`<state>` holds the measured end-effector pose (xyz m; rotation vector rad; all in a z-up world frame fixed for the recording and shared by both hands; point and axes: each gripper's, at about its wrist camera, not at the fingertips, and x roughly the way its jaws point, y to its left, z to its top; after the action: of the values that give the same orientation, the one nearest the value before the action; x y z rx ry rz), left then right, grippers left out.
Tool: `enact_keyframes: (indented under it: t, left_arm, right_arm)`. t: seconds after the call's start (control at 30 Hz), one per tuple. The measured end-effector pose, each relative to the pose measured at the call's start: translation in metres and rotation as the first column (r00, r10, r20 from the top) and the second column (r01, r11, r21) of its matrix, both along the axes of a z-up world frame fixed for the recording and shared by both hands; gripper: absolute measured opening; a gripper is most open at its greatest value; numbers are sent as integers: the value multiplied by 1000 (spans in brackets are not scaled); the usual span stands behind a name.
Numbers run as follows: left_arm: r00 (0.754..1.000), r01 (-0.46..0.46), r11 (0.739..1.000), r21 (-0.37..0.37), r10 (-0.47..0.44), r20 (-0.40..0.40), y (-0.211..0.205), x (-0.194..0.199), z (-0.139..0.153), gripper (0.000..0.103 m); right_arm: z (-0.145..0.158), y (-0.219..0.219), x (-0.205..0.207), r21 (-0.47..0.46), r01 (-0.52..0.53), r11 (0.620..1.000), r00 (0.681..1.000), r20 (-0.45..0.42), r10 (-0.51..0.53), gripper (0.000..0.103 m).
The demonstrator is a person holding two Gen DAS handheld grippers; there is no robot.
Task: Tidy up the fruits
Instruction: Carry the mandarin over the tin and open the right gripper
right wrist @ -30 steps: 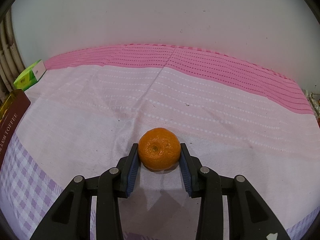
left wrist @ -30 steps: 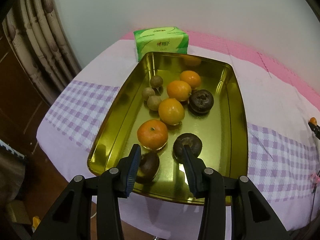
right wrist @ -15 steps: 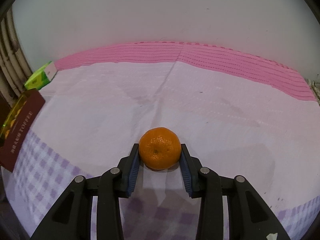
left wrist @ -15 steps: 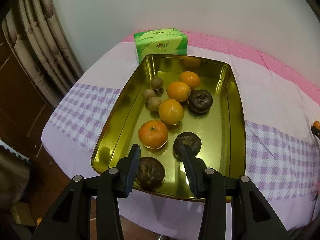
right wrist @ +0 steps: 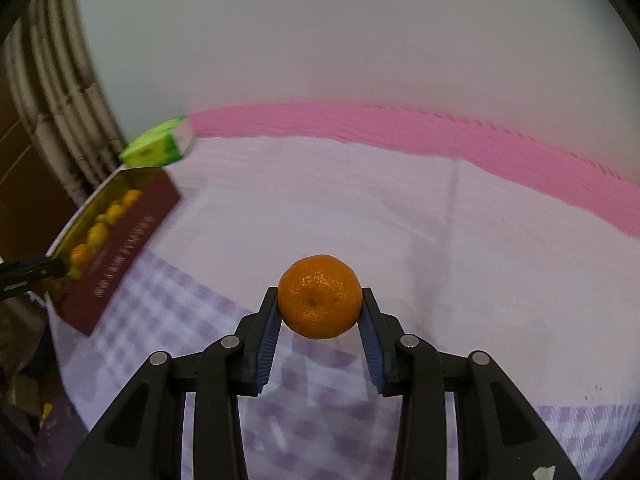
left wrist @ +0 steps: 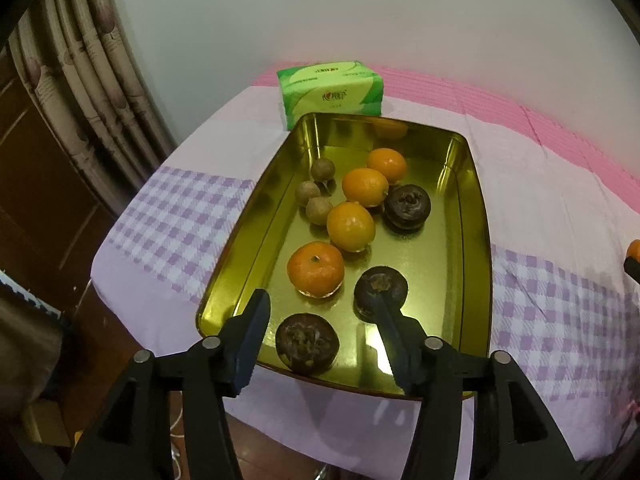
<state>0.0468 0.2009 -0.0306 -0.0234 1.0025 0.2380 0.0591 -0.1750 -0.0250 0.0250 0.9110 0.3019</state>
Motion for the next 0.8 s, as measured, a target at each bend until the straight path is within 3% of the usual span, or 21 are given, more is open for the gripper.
enact_keyframes:
  t: [0.43,0.8]
  left_arm:
    - [1000,-31,999,-21,31,3,9,-3,8,68]
    - [996,-80,997,-24,80,36,32,-6,23,69]
  right_arm:
    - [51,107,-3,54,-226,973,972,74,222,35]
    - [59,193,7,103,-381,919,925,64,376,36]
